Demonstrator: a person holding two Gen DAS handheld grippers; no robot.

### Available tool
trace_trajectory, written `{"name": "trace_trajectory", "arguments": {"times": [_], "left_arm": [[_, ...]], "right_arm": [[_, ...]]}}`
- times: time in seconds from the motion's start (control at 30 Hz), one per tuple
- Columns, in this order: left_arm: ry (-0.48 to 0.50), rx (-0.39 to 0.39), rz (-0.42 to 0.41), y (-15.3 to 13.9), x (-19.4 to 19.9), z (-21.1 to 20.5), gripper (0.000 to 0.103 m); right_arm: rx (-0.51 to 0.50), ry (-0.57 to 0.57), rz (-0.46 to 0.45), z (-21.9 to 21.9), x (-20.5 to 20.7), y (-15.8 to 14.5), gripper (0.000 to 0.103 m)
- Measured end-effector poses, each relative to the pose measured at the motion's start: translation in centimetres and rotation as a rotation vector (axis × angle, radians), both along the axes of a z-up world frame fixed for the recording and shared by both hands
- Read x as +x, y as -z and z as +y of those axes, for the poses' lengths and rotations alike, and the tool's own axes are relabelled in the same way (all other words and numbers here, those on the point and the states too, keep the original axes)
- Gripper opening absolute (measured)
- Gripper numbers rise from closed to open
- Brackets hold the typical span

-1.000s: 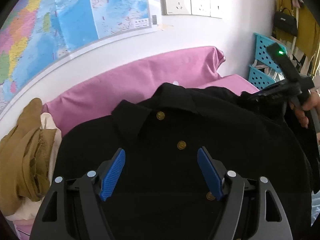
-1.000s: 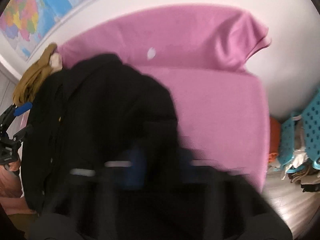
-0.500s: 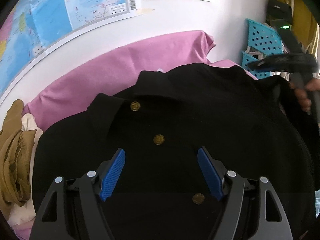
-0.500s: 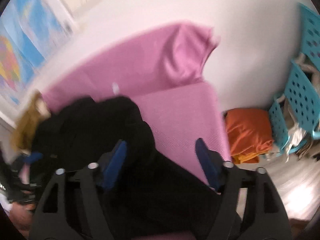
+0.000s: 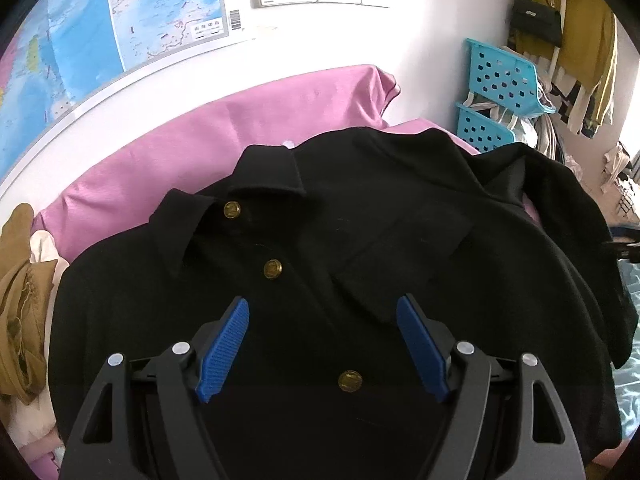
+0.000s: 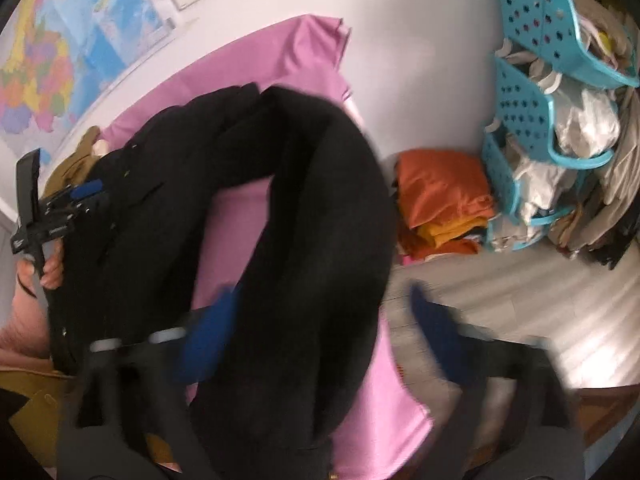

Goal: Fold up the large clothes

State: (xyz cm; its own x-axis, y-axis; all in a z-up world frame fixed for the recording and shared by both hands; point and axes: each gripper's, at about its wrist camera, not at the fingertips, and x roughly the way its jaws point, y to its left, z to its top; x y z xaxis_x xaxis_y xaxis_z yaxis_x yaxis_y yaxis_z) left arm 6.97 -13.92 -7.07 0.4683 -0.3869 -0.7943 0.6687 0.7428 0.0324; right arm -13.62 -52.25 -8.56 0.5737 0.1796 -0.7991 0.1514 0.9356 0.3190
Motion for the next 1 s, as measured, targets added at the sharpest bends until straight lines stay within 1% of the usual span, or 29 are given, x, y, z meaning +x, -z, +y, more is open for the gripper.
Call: {"name": "trace_trajectory", "arguments": {"times": [0.03, 0.07, 0.1, 0.17, 0.23, 0.27, 0.37, 0.43, 0.53, 0.6, 0.67, 0.7, 0.8, 0.83, 0.87, 0.9, 0.93, 0.97, 1.0], "left_arm": [[0.001, -0.004, 0.0, -0.1, -0.1, 0.0, 0.075], [0.003, -0.011, -0.001, -0.4, -0.3, 0.0, 0.075], [0.007, -0.019, -0.003, -0.6, -0.6, 0.2, 0.075], [0.015, -0.033, -0.015, -1.3, -1.2, 0.6, 0.075], [0.027, -0.056, -0.017, -2.0, -1.8, 1.2, 0.075], [0.032, -0.066, -0.017, -2.3, -2.0, 1.5, 0.075], [0.056, -0.128, 0.006, -3.5, -2.4, 2.8, 0.075], [0.072, -0.169, 0.014, -4.3, -2.6, 3.8, 0.075], [0.081, -0.221, 0.01, -5.5, -3.0, 5.5, 0.075], [0.078, -0.25, 0.002, -6.2, -3.2, 6.8, 0.075], [0.069, -0.268, -0.016, -6.8, -3.5, 8.4, 0.075], [0.065, -0.273, -0.022, -7.0, -3.7, 9.0, 0.075], [0.053, -0.283, -0.027, -7.2, -4.1, 11.1, 0.076], [0.051, -0.281, -0.027, -7.2, -4.3, 11.5, 0.076], [0.05, -0.276, -0.022, -7.0, -4.4, 12.0, 0.076], [0.05, -0.27, -0.017, -6.7, -4.5, 12.3, 0.076], [0.056, -0.263, -0.002, -6.3, -4.6, 12.5, 0.076], [0.063, -0.26, 0.011, -6.0, -4.6, 12.7, 0.076], [0.069, -0.252, 0.028, -5.4, -4.7, 12.7, 0.076]], "right_arm": [[0.035, -0.008, 0.007, 0.1, 0.1, 0.2, 0.005], [0.042, -0.008, 0.005, 0.0, 0.2, -0.1, 0.005], [0.048, -0.013, -0.018, 0.0, 0.1, -0.8, 0.005], [0.095, -0.027, -0.076, 0.2, -0.3, -3.2, 0.005], [0.136, -0.056, -0.152, 0.8, -0.8, -6.6, 0.005], [0.159, -0.083, -0.203, 1.4, -1.0, -9.2, 0.005], [0.177, -0.153, -0.287, 3.6, -0.7, -14.7, 0.005], [0.158, -0.222, -0.307, 6.4, 0.3, -17.5, 0.005], [0.126, -0.301, -0.284, 10.4, 2.4, -18.8, 0.007], [0.115, -0.373, -0.235, 13.8, 4.8, -18.4, 0.009], [0.122, -0.451, -0.181, 17.4, 7.5, -16.8, 0.01], [0.127, -0.472, -0.162, 18.5, 8.1, -16.2, 0.01], [0.189, -0.549, -0.081, 22.7, 11.6, -12.8, 0.011], [0.207, -0.555, -0.05, 24.0, 13.1, -11.2, 0.014], [0.223, -0.556, -0.021, 25.0, 14.0, -10.1, 0.02], [0.239, -0.557, 0.005, 25.7, 14.9, -9.0, 0.024], [0.234, -0.555, 0.028, 26.5, 15.8, -7.7, 0.036], [0.212, -0.539, 0.055, 27.0, 16.5, -6.6, 0.054], [0.197, -0.527, 0.071, 27.0, 16.8, -5.8, 0.058]]}}
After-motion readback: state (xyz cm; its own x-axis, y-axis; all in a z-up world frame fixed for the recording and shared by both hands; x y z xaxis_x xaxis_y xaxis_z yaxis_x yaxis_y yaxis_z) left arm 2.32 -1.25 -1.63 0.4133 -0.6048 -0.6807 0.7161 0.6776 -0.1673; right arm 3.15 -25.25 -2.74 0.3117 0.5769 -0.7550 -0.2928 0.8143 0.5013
